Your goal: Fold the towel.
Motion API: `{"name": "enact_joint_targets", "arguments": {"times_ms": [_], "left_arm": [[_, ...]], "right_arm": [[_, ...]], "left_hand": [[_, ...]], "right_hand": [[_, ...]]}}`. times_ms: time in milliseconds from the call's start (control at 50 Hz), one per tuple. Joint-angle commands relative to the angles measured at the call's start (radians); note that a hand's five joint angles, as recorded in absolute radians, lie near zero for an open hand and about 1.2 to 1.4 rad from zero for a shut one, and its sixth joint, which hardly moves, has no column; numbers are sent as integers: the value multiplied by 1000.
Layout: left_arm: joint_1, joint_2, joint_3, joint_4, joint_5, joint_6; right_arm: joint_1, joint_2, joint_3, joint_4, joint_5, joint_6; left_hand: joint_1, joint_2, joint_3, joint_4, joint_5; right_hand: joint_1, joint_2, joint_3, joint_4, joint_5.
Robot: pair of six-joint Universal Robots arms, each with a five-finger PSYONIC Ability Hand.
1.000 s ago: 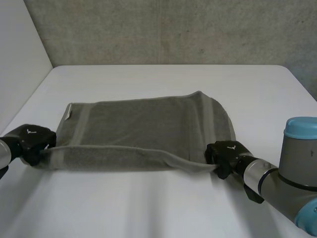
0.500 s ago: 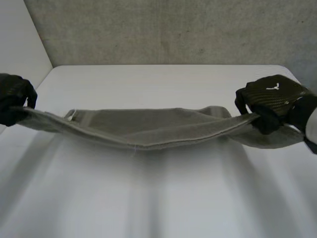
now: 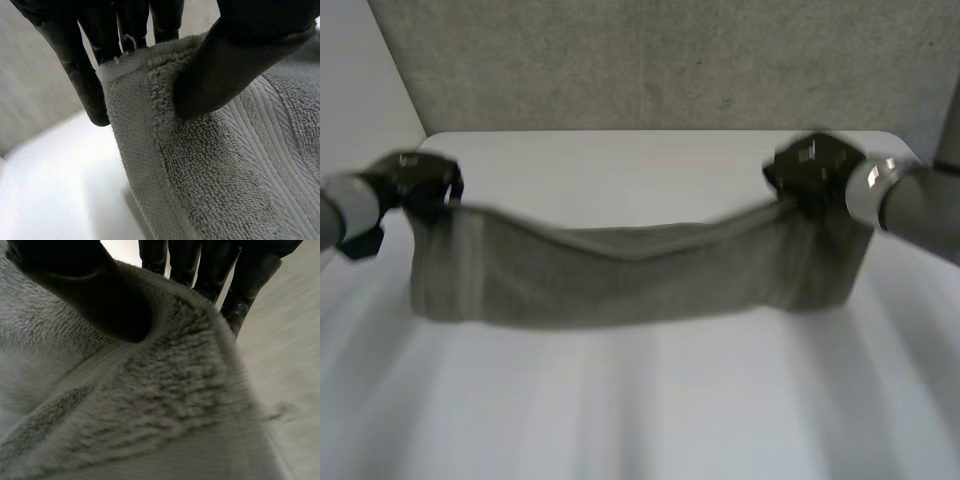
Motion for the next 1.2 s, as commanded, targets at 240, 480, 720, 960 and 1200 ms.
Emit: {"name": "enact_joint_targets", "arguments": {"times_ms": [240, 480, 720, 960, 1200], "left_arm": [[-45, 14, 495, 167, -76, -512], [1, 19, -184, 335, 71, -153], [98, 193, -507, 407, 140, -35], [368, 594, -613, 368, 393, -96], [107, 226, -472, 365, 264, -109]], "right_arm": [[28, -87, -94, -413, -27, 339], [25, -47, 255, -390, -58, 197], [-1, -117, 539, -344, -55, 71], [-141, -477, 601, -209, -220, 125], [-81, -127, 368, -149, -109, 19]], "left_hand": [[125, 72, 67, 49, 84], [125, 72, 67, 49, 84], [125, 72, 67, 49, 84], [125, 72, 67, 49, 84], [125, 72, 67, 49, 84]], "right_hand": [[72, 96, 63, 61, 57], [72, 96, 63, 61, 57], [72, 96, 63, 61, 57], [72, 96, 63, 61, 57], [72, 96, 63, 61, 57]]}}
